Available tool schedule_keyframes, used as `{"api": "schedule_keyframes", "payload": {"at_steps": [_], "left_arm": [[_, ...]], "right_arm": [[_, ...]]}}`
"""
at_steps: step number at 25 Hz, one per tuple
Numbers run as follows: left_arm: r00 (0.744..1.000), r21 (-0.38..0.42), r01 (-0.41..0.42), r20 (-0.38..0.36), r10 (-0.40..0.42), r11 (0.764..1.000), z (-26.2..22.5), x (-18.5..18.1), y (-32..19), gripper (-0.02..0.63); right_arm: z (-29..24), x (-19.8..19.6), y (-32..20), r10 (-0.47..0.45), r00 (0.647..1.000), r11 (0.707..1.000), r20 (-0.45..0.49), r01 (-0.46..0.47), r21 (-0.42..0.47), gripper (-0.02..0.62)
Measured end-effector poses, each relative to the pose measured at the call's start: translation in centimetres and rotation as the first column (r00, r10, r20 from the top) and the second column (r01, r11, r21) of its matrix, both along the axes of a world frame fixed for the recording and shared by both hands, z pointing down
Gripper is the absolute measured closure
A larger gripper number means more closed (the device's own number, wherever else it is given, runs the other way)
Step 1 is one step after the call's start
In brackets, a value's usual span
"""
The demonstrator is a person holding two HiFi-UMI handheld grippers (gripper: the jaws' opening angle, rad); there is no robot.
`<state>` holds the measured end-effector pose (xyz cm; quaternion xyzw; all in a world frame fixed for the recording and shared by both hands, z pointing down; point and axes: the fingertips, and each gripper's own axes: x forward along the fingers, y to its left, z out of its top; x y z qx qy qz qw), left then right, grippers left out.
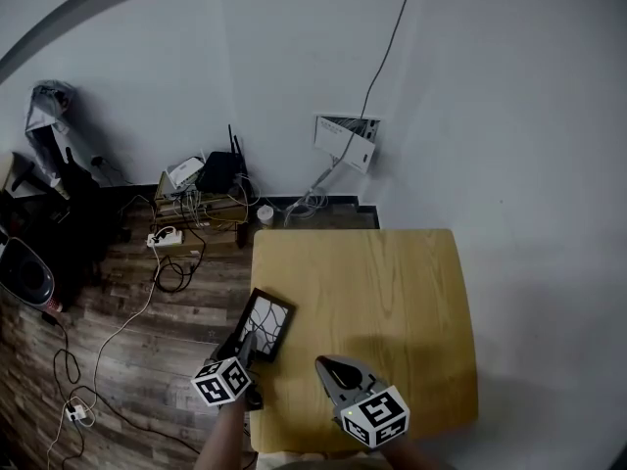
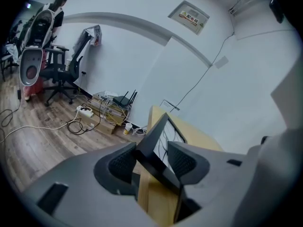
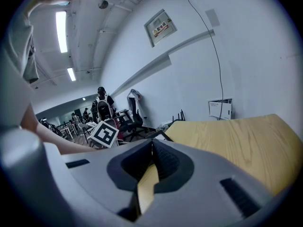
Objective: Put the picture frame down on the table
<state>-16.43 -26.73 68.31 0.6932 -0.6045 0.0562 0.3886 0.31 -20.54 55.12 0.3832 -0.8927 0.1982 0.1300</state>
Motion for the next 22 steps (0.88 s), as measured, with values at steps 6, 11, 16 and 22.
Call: {"api": "schedule_keyframes", "payload": {"at_steps": [6,11,16,22], "left_arm": [[1.000,-0.024,0.025,-0.003,-0.025,0.999,1.2,-0.6,-0.2,0.401],[0.999,-0.040,0.048,0.020,-0.048,0.998,2.2,-1.1,-0.4,0.379],[0.997,-0.025,0.048,0.055,-0.047,0.999,2.1,-1.1,-0.7,0.368],[0.994,-0.019,0.076,0.076,-0.074,0.997,1.9,-1.6,-0.3,0.364]], "right_arm": [[0.2,-0.2,-0.4,-0.005,1.000,1.000,-0.001,0.005,0.000,0.595],[0.3,-0.3,-0.5,-0.005,1.000,1.000,-0.003,0.005,-0.002,0.595],[0.2,-0.3,-0.4,-0.002,1.000,1.000,0.002,0.002,-0.003,0.595],[0.1,-0.2,0.1,-0.001,1.000,1.000,-0.001,0.001,0.001,0.595]]}}
